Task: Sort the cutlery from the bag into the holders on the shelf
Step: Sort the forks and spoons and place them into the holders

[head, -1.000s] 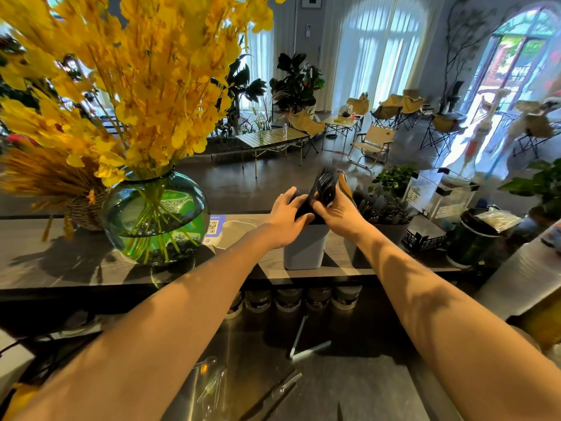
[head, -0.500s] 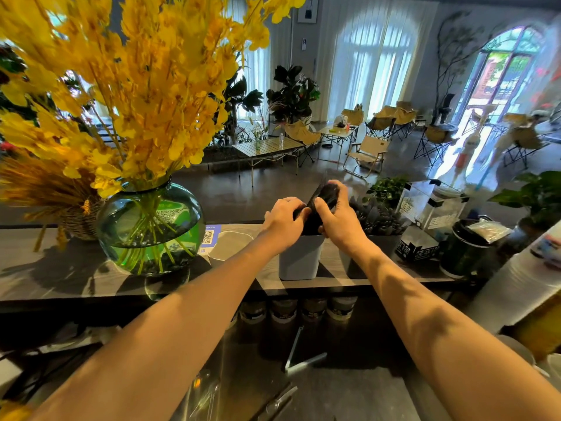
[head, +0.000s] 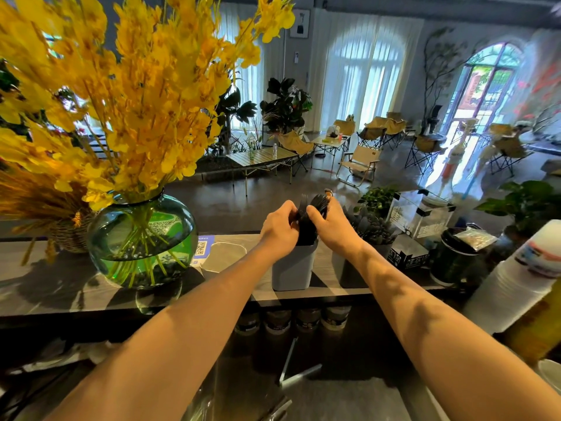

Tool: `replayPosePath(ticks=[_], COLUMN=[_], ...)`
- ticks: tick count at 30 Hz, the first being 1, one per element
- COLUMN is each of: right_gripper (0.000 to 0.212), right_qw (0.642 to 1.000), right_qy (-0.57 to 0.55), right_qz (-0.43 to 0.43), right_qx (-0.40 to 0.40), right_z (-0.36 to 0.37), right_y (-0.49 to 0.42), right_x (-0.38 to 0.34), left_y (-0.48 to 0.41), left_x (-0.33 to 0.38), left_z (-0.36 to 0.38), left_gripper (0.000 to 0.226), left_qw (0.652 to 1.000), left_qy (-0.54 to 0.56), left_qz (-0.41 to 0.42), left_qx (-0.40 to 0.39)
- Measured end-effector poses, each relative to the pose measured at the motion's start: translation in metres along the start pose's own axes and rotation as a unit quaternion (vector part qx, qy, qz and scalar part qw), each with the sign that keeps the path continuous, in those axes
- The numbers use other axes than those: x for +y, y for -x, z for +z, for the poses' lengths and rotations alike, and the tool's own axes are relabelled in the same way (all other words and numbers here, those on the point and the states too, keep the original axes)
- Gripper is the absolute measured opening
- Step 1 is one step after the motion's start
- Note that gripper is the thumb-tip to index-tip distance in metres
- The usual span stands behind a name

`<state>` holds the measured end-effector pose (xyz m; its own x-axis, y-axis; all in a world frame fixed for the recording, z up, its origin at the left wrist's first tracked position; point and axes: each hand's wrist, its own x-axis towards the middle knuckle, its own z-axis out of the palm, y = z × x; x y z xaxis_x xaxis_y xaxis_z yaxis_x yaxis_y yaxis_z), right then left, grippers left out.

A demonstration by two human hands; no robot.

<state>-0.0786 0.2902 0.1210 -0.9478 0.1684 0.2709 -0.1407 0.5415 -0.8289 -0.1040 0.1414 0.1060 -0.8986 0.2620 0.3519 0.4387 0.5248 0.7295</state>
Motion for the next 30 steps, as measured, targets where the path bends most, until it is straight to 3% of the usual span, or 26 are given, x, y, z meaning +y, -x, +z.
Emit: replayPosePath(ticks=[1,4,6,9,14,19,22,26,30], right_gripper=[0.04,0.058,0.047,0.034,0.037,0.034,0.03,0.029,0.035], right_qw=[1.0,0.997,0.998,0.998,0.995,0.97,0.974,0.99,0.995], right_qy=[-0.025,-0.053,-0.003,0.011,-0.093,-0.229,-0.206,-0.13,0.094], right_qz=[-0.008,-0.027,-0.037,-0.03,-0.012,0.08,0.089,0.059,0.04], right_qx=[0.015,0.045,0.045,0.057,0.03,0.015,-0.003,0.019,-0.021], right_z=[-0.001,0.002,0.009,0.015,0.015,0.018,0.008,0.013,0.03], right_y=[0.0,0.003,0.003,0.0,0.007,0.002,-0.003,-0.005,0.011], right_x=[0.0,-0.001,0.0,-0.003,-0.008,-0.014,-0.018,-0.005,0.024], left_y=[0.001,0.002,0.002,0.003,0.001,-0.004,-0.004,-0.006,0.0], left_x=[0.001,0.0,-0.005,-0.008,-0.002,-0.007,-0.014,-0.017,-0.013], left_z=[0.0,-0.002,-0.004,-0.007,-0.009,0.001,0.007,0.004,0.001], left_gripper=[0.032,0.033,0.017,0.038,0.074,0.064,0.061,0.035,0.057], left_qw=[1.0,1.0,0.999,0.999,0.994,0.997,0.996,0.993,0.995], left_qy=[-0.009,-0.021,-0.024,0.002,0.094,0.017,-0.041,-0.071,-0.03], left_qz=[0.0,-0.015,-0.021,-0.026,0.014,0.039,0.039,0.011,-0.014], left_qx=[0.0,-0.018,-0.039,-0.041,-0.053,-0.065,-0.064,-0.09,-0.099])
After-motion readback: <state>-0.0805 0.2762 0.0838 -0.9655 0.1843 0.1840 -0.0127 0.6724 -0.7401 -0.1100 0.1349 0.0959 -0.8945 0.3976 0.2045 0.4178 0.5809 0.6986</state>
